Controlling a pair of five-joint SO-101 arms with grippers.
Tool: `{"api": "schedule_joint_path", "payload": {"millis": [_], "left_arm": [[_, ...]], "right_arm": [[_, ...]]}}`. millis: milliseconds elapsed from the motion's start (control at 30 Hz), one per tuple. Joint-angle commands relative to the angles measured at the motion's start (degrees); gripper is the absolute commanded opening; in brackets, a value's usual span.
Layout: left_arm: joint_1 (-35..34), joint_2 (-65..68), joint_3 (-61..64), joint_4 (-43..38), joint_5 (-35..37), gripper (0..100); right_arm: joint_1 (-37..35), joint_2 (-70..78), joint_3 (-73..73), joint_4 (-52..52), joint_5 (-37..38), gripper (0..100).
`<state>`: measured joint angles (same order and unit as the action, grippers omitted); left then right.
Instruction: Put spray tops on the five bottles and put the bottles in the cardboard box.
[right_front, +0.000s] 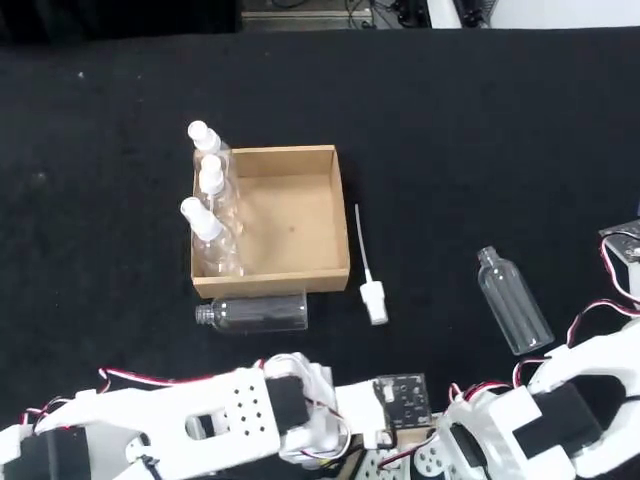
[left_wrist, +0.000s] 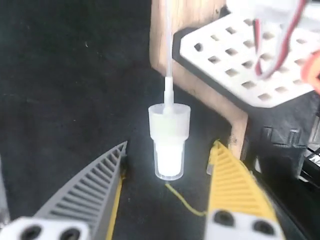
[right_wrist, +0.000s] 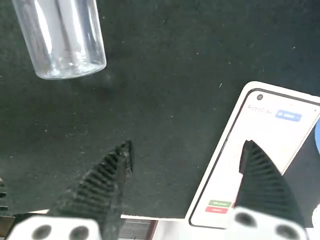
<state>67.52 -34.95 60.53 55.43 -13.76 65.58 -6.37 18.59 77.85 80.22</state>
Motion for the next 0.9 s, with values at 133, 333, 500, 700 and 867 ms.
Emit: {"api": "schedule_joint_path", "payload": {"millis": [133, 333, 500, 700, 867], "left_arm": [[0.84, 0.09, 2.42, -7.12, 0.44, 23], [1.01, 0.18, 3.82, -10.2, 0.09, 23], [0.92, 0.18, 7.69, -13.54, 0.26, 23], [1.01, 0.0, 8.04, -14.51, 0.44, 15], [1.01, -0.62, 8.04, -13.71, 0.26, 7]], "right_arm": [[1.32, -0.22, -3.3, -0.97, 0.62, 30.7], [1.32, -0.22, -3.3, -0.79, 0.44, 30.7], [1.32, -0.22, -3.3, -0.62, 0.44, 30.7], [1.32, -0.22, -3.21, -0.62, 0.44, 30.7], [1.32, -0.22, -3.21, -0.79, 0.44, 30.7]]}}
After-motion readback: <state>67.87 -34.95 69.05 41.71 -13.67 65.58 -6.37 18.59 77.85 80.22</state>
